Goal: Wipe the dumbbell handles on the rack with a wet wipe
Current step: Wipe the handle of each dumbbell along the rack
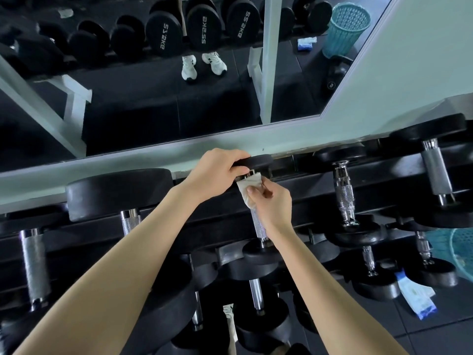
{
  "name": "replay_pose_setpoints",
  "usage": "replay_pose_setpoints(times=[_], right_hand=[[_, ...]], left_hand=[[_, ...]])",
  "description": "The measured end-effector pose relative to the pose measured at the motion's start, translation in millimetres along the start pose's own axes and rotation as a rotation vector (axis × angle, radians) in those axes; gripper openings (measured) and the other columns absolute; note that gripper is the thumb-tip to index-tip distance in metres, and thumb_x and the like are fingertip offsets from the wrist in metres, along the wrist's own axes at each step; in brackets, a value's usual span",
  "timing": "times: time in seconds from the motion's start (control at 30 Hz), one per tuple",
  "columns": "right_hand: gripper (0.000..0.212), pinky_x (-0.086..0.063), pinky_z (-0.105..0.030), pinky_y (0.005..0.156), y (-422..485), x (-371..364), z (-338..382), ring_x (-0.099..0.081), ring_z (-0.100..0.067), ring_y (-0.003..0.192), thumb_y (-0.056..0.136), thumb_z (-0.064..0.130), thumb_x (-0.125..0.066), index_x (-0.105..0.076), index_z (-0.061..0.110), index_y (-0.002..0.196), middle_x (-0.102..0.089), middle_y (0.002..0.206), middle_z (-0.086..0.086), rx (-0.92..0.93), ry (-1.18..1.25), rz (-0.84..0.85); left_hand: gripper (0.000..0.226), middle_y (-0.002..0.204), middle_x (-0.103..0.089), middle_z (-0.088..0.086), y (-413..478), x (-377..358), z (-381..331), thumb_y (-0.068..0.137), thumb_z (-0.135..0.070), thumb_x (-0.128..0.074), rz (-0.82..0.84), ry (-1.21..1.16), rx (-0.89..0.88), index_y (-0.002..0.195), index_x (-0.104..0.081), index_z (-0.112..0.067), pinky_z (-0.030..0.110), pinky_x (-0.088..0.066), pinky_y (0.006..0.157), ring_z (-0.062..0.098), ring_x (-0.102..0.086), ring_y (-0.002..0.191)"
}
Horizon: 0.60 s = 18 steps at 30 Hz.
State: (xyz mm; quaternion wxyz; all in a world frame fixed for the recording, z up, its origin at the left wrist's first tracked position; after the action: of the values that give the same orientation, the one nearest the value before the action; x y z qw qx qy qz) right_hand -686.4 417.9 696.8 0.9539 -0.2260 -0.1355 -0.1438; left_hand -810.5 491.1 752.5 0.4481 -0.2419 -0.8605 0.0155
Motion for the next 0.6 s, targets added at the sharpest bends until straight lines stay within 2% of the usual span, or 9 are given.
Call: replay_pose_setpoints(times=[0.2,0.37,0.47,0.53,0.6], right_hand=[[0.041,-0.043,-0.022,0.085,-6.5,-19.3,-5.7,-0.061,-0.015,0.106,0.089,0.024,-0.063,-0.057,0.017,0.129,-0.068,0.11,0.002,-0.045,-0.08,-0.063],[0.039,-0.044,-0.026,0.089,-15.3,-35.5,-3.2,-0.061,-0.016,0.106,0.091,0.028,-0.06,-0.058,0.017,0.128,-0.069,0.111,0.001,-0.044,-0.135,-0.125],[0.023,-0.046,-0.026,0.077,-10.4,-42.3,6.4,-0.062,-0.017,0.09,0.091,0.03,-0.057,-0.068,0.014,0.104,-0.07,0.091,0.002,-0.029,-0.18,-0.115],[0.021,-0.046,-0.026,0.07,-3.9,-44.4,8.6,-0.061,-0.016,0.08,0.09,0.03,-0.056,-0.066,0.012,0.089,-0.066,0.078,0.003,-0.036,-0.178,-0.101],[0.019,-0.043,-0.022,0.064,0.1,-42.6,2.5,-0.059,-0.015,0.075,0.089,0.029,-0.055,-0.065,0.013,0.088,-0.062,0.073,0.005,-0.028,-0.17,-0.053]], left_hand=[[0.038,0.131,-0.058,0.0,-9.3,-2.4,18.0,0.093,-0.015,-0.058,0.028,-0.078,0.074,0.13,-0.056,-0.015,0.02,-0.034,0.095,0.015,-0.05,0.124],[0.039,0.13,-0.058,0.0,-14.6,1.7,25.7,0.091,-0.013,-0.059,0.053,-0.07,0.097,0.13,-0.055,-0.016,0.022,-0.034,0.098,0.016,-0.049,0.125],[0.042,0.132,-0.057,-0.006,-17.5,-1.5,25.0,0.089,-0.03,-0.063,-0.007,-0.121,0.12,0.129,-0.057,-0.02,0.019,-0.03,0.1,0.01,-0.045,0.128],[0.039,0.13,-0.059,-0.007,-18.3,-5.6,25.8,0.089,-0.033,-0.062,-0.059,-0.191,0.165,0.126,-0.06,-0.023,0.02,-0.03,0.1,0.01,-0.046,0.128],[0.038,0.13,-0.059,-0.005,-18.8,-7.5,24.6,0.088,-0.032,-0.063,-0.078,-0.241,0.186,0.125,-0.061,-0.023,0.019,-0.03,0.1,0.011,-0.046,0.129]])
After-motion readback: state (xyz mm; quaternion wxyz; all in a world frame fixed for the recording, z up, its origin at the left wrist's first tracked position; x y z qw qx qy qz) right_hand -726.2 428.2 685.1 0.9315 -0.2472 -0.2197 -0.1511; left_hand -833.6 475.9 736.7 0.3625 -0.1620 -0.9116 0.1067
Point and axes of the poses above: each hand's wrist, its own y-axis towards the middle knuckle, its own x-axis out of the back of the hand, z = x × y, the point moved 1 cm from there along y, towards the middle knuckle
